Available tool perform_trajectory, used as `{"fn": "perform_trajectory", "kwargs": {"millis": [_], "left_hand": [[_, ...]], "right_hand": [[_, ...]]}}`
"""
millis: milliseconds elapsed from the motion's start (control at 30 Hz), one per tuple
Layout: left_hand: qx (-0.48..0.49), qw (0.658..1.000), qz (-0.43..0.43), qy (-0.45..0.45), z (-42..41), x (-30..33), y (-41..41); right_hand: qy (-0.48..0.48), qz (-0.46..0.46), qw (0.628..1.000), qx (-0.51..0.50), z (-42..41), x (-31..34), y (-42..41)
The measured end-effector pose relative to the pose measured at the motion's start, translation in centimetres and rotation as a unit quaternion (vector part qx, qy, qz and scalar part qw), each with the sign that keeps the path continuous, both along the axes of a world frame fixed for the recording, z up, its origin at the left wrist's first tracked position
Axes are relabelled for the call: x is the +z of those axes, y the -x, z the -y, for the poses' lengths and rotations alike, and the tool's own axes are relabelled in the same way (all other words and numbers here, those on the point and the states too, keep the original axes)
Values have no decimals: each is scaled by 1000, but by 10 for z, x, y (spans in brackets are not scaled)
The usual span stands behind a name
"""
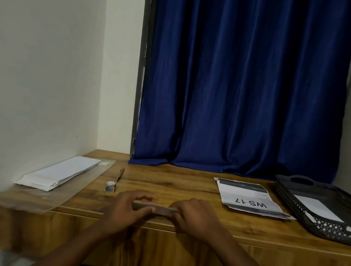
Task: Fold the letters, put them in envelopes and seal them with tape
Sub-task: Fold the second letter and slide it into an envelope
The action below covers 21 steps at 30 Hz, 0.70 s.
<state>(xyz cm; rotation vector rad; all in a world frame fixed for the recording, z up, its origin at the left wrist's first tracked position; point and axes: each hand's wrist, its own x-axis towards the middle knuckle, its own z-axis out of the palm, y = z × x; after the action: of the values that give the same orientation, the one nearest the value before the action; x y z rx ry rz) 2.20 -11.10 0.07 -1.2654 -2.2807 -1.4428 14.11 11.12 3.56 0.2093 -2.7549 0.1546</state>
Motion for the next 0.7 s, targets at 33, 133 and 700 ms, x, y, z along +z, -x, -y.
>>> {"fn": "perform_trajectory", "kwargs": {"millis": [33,133,700], "left_hand": [[18,999,12,-30,7,3,2],[95,991,-9,-94,35,16,15],[399,900,-26,174,193,55,154]], "right_hand": [[47,14,999,1,2,6,4],[272,51,961,-2,5,24,20],[642,73,763,-37,14,-18,100]]}}
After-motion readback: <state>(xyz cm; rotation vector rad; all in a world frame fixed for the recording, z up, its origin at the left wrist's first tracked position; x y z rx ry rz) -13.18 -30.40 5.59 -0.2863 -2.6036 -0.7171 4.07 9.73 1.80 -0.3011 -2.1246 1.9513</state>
